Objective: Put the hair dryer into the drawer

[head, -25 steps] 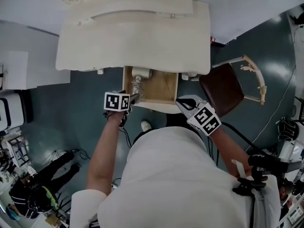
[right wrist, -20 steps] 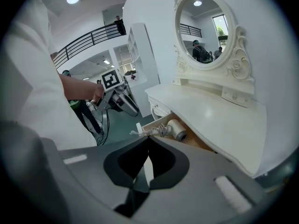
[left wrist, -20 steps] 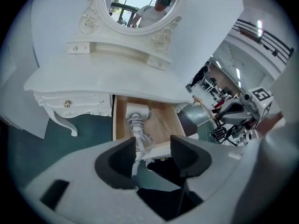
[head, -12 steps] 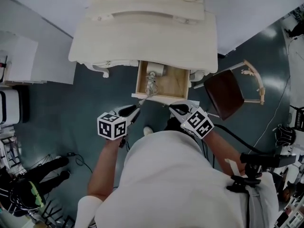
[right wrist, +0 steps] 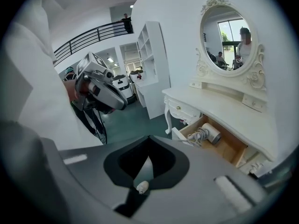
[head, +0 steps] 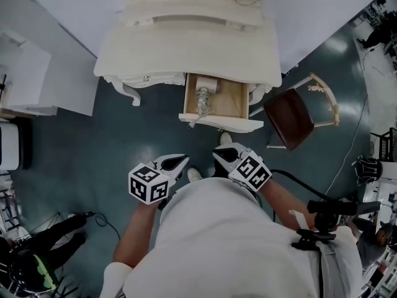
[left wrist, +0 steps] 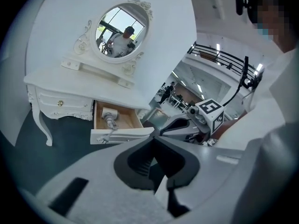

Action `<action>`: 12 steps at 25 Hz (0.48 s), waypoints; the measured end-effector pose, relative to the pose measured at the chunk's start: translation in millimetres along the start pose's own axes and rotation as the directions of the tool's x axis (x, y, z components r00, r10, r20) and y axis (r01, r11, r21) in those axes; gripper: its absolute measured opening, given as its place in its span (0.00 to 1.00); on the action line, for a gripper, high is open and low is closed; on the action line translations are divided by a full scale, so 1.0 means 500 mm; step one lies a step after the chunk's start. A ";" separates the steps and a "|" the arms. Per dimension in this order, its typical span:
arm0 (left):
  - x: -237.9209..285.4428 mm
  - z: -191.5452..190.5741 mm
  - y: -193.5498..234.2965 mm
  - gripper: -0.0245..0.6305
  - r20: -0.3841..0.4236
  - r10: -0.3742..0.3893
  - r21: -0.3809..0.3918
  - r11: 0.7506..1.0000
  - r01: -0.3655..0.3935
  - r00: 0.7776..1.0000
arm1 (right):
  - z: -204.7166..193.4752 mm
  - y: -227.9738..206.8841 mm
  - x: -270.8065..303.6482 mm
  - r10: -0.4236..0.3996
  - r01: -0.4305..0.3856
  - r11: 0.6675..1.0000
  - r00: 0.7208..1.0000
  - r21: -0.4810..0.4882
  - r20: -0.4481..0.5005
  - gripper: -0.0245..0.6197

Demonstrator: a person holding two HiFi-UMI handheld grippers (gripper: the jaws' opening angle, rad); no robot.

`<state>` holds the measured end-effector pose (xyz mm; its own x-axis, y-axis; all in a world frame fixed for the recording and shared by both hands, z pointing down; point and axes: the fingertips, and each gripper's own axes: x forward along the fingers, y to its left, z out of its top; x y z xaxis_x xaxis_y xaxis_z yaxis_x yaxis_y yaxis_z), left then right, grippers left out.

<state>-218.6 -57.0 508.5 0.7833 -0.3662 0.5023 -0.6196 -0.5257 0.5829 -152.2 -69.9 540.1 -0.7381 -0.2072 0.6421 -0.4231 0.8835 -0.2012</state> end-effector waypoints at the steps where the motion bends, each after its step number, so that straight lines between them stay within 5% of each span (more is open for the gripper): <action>1: -0.008 -0.010 -0.012 0.04 -0.003 -0.008 0.021 1.000 0.008 1.000 | -0.004 0.018 0.002 0.000 0.000 1.000 1.000 -0.001 -0.002 0.04; 12: -0.100 -0.061 -0.053 0.04 0.068 -0.009 0.076 0.997 0.004 0.998 | 0.005 0.141 0.017 0.003 -0.002 0.999 1.000 -0.047 0.014 0.04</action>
<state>-242.7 -1.4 487.2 0.7903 -0.4126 0.4529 -0.6112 -0.5835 0.5348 -189.6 -10.6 529.6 -0.7465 -0.2105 0.6312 -0.3963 0.9027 -0.1677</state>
